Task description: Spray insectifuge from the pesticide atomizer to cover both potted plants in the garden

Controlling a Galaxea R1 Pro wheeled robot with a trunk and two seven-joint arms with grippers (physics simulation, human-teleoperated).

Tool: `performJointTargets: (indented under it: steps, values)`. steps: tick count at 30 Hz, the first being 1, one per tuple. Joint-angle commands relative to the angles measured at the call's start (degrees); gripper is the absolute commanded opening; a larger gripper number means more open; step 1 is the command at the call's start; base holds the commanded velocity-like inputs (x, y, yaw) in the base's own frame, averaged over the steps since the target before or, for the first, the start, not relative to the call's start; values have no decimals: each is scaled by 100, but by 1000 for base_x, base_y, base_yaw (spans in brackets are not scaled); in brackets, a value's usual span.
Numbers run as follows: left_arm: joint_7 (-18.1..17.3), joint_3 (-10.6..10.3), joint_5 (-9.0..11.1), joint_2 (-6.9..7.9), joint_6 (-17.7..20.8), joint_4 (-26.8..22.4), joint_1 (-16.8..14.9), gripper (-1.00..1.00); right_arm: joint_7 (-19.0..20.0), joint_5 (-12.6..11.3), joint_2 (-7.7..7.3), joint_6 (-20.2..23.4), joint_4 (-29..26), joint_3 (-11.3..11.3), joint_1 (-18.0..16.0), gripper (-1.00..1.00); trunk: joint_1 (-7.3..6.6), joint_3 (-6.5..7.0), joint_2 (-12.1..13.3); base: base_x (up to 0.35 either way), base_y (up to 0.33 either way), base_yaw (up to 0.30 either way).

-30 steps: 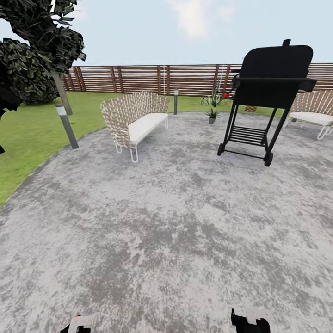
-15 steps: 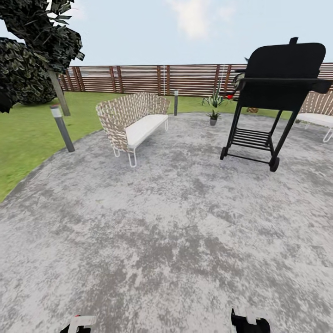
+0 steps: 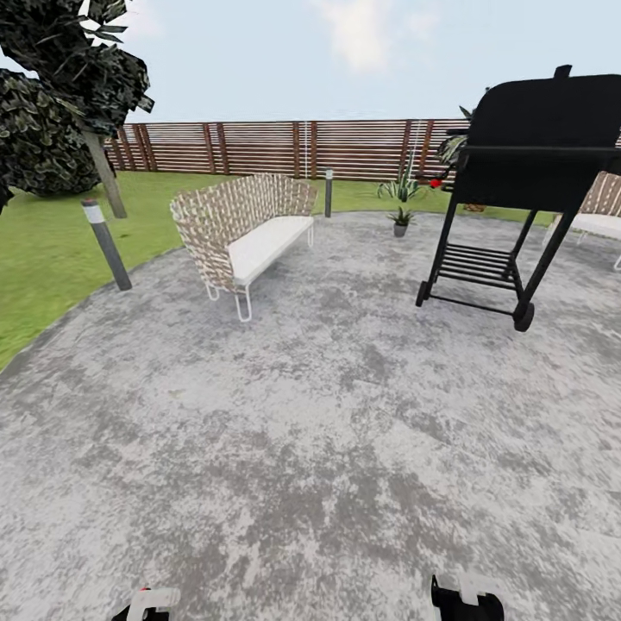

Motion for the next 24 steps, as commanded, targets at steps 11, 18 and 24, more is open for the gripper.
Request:
performJointTargets:
  steps: [11,18,24]
  values:
    - [20,-49,28,0,-14,0,-2,-100,-7,54,1,-16,8,-35,-4,100,2,-5,-2,339,29,-220]
    - [31,-42,29,8,-14,0,-2,-100,-22,52,1,-16,8,-42,-4,100,2,-5,-2,339,80,-214]
    - [129,-32,29,28,-6,0,-2,-100,6,68,-28,-18,10,-35,-4,100,2,-5,-2,339,8,-16]
